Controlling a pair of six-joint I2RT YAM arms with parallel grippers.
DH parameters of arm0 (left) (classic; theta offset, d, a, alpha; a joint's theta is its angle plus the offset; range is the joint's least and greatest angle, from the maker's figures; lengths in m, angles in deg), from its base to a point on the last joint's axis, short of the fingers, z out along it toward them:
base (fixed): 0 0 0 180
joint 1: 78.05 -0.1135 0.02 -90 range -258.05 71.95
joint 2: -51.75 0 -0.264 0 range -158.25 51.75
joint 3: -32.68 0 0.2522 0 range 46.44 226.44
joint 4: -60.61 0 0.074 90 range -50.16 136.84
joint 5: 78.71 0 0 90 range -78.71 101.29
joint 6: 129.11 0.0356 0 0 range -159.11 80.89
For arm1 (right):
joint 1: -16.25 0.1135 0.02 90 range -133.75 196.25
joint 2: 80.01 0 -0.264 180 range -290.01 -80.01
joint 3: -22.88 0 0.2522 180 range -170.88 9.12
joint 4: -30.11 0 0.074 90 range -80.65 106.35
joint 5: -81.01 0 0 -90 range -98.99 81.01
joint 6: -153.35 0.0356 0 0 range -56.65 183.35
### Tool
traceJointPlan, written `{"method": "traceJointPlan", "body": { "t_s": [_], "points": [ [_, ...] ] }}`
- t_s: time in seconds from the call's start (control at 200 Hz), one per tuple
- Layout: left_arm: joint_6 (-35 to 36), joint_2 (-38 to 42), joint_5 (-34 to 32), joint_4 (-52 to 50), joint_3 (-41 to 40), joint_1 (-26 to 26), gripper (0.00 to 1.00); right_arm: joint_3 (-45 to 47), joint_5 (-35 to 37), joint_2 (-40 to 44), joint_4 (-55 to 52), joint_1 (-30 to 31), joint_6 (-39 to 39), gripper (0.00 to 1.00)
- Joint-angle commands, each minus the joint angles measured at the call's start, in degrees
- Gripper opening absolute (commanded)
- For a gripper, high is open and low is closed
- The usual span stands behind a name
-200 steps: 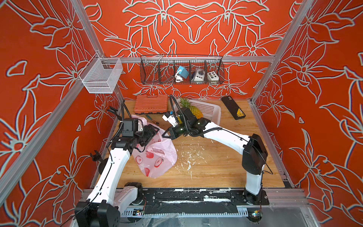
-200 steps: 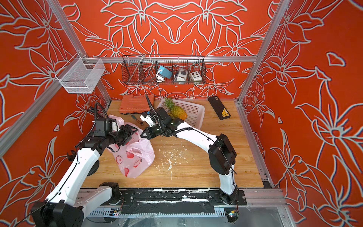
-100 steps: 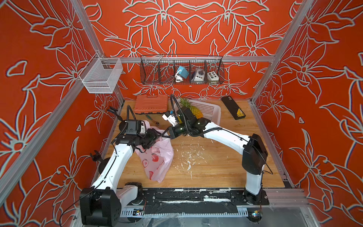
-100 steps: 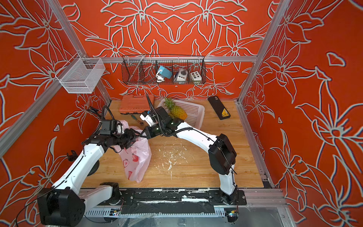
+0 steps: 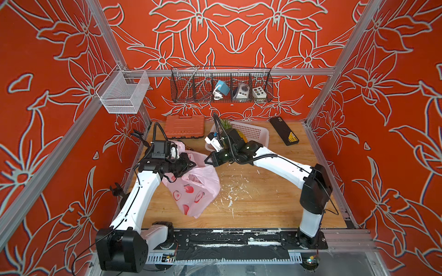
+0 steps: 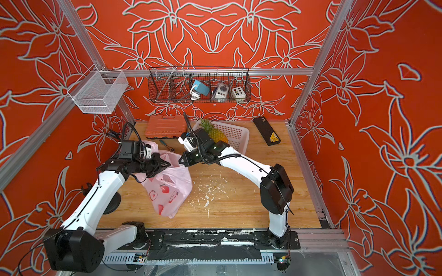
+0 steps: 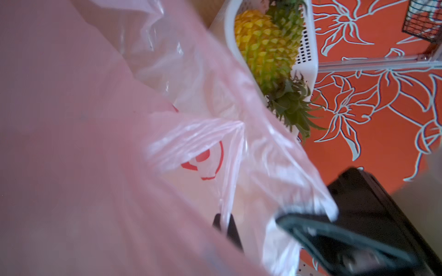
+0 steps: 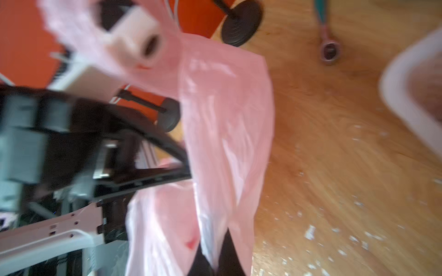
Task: Place the pineapple into a plastic bag & tie a knot
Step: Open the plastic bag at the center of the board, then pick up the pineapple from the basket.
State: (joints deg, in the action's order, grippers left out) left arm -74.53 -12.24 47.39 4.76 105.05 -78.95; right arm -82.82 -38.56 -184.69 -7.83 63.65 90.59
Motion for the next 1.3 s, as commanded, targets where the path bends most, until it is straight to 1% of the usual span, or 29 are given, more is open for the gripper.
{"method": "traceJointPlan", "body": {
  "t_s": [0.0, 0.04, 0.06, 0.12, 0.265, 0.365, 0.42, 0.51, 0.575, 0.645, 0.706, 0.726, 0.771, 0.831, 0.891, 0.936, 1.011, 1.046, 1.106, 1.141, 1.226, 1.291],
  "points": [
    [7.06, 5.64, 2.03, -11.13, 4.52, -0.80, 0.00, 4.31, 11.24, 2.44, -7.95, -5.26, -3.10, 0.00],
    [8.00, 6.82, 2.28, -13.38, 5.40, -1.01, 0.00, 6.28, 11.41, 3.01, -7.85, -6.67, -3.62, 0.00],
    [8.28, 9.00, 2.27, -14.38, 5.87, -1.05, 0.00, 7.16, 11.56, 3.23, -7.81, -7.05, -3.89, 0.00],
    [9.30, 10.89, 3.77, -16.60, 7.13, -1.30, 0.00, 8.89, 12.06, 3.76, -7.81, -7.41, -4.75, 0.00],
    [8.94, 15.41, 8.95, -15.60, 9.11, -2.20, 0.00, 12.59, 9.54, 4.13, -5.53, -7.41, -4.04, 0.00],
    [10.14, 15.81, 7.86, -16.09, 12.88, -2.43, 0.00, 14.60, 9.44, 4.57, -3.85, -7.41, -3.30, 0.00],
    [10.26, 16.08, 7.99, -14.42, 14.01, -2.57, 0.00, 15.39, 9.69, 4.95, -3.45, -7.32, -3.17, 0.00],
    [9.43, 15.31, 5.87, -11.33, 14.45, -2.54, 0.00, 16.14, 8.90, 6.12, -2.83, -7.15, -4.07, 0.00],
    [11.09, 13.36, 5.43, -10.65, 13.98, -2.56, 0.00, 16.18, 8.59, 7.77, -3.04, -6.89, -4.85, 0.13],
    [13.75, 10.56, 4.35, -11.40, 12.61, -2.53, 0.00, 16.15, 9.47, 10.54, -4.05, -6.92, -5.55, 0.37],
    [15.83, 9.00, 5.14, -11.81, 10.67, -2.58, 0.00, 16.11, 11.85, 13.41, -5.13, -6.92, -6.27, 0.56],
    [16.09, 8.74, 5.43, -11.60, 9.68, -2.58, 0.00, 16.21, 12.86, 14.31, -5.32, -7.03, -6.41, 0.61],
    [15.83, 8.60, 5.25, -10.63, 7.40, -2.59, 0.00, 16.18, 14.70, 16.28, -6.08, -7.01, -6.90, 0.67],
    [14.72, 8.85, 5.63, -8.24, 3.97, -2.61, 0.00, 15.68, 16.63, 18.07, -6.92, -7.05, -7.54, 0.70],
    [13.56, 9.18, 6.21, -6.06, 1.40, -2.61, 0.00, 14.43, 16.06, 18.85, -8.07, -7.06, -8.26, 0.70],
    [12.91, 9.43, 6.64, -4.66, -0.09, -2.55, 0.00, 13.86, 13.62, 18.90, -7.99, -7.06, -7.95, 0.71],
    [12.27, 9.79, 6.79, -3.54, -1.21, -2.53, 0.00, 13.32, 6.17, 17.87, -5.94, -6.97, -6.14, 0.73],
    [12.26, 9.77, 6.59, -3.53, -1.30, -2.58, 0.00, 12.43, 5.08, 16.93, -6.45, -6.67, -5.82, 0.72],
    [12.39, 9.92, 6.27, -3.66, -1.25, -2.59, 0.00, 10.58, 9.96, 15.80, -8.41, -6.56, -4.86, 0.72],
    [12.64, 9.96, 6.33, -3.79, -1.13, -2.53, 0.00, 9.62, 13.42, 15.38, -9.20, -6.76, -4.46, 0.74],
    [13.08, 10.00, 6.57, -4.14, -0.77, -2.59, 0.00, 6.36, 20.60, 14.04, -11.21, -7.76, -4.58, 0.80],
    [13.24, 10.02, 6.62, -4.21, -0.78, -2.54, 0.00, 2.90, 26.23, 11.75, -13.50, -8.59, -5.63, 0.87]
  ]
}}
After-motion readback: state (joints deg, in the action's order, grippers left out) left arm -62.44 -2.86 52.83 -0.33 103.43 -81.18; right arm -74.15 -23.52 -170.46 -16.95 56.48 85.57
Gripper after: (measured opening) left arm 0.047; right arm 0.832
